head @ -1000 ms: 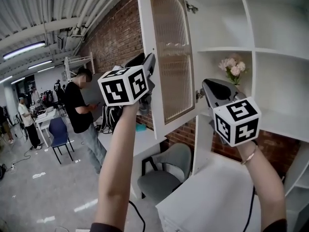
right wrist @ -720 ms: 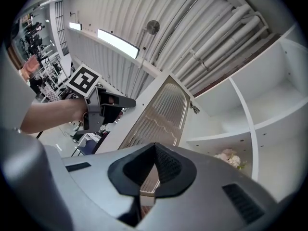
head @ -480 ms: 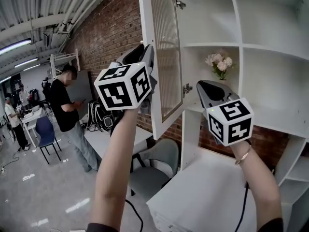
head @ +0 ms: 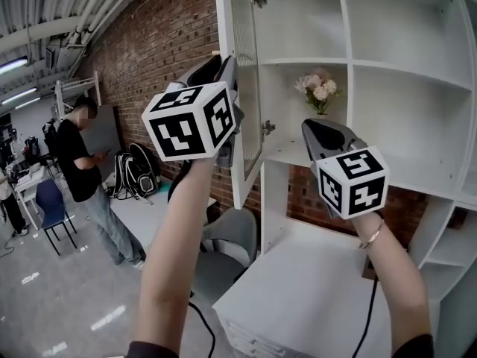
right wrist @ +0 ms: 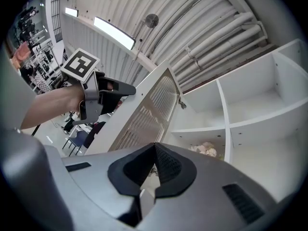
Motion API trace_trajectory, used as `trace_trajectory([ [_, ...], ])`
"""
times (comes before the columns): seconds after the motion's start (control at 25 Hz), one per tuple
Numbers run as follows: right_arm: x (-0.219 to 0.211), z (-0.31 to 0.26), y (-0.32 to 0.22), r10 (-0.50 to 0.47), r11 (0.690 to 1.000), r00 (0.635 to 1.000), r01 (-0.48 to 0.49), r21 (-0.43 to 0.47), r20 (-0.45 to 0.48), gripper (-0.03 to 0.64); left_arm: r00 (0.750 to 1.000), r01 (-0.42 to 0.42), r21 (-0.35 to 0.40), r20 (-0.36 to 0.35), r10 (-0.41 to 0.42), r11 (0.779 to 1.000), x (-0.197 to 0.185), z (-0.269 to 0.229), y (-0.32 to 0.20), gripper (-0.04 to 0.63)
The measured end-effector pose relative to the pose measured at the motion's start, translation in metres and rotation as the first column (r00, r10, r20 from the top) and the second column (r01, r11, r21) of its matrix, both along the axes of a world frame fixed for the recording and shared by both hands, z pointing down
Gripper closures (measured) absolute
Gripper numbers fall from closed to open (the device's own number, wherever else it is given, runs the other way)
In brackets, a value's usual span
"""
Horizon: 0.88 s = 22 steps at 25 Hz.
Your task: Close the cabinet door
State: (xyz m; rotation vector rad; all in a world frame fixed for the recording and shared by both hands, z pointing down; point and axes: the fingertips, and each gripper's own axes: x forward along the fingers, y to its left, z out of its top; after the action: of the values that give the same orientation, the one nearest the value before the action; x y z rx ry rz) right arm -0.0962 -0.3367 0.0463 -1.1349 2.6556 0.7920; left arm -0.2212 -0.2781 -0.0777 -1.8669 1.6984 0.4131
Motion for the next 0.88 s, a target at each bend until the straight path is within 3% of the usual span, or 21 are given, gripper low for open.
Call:
trace_trajectory([
  [0.52, 0.037, 0.014, -0.002, 0.093, 0.995, 0.996, -0.093, -0.027, -0.003, 0.617, 0.999, -0.036, 0.021, -0.006, 0.036, 0.999, 0.038, -0.001, -0.008, 0.512],
  [0.88, 0.062, 0.019, -0.009, 0.147, 0.988, 0.989, -0.147, -0.037, -0.002, 0.617, 0.998, -0.038, 0.026, 0.052, 0.037, 0.999, 0.077, -0.002, -0.021, 0.511],
])
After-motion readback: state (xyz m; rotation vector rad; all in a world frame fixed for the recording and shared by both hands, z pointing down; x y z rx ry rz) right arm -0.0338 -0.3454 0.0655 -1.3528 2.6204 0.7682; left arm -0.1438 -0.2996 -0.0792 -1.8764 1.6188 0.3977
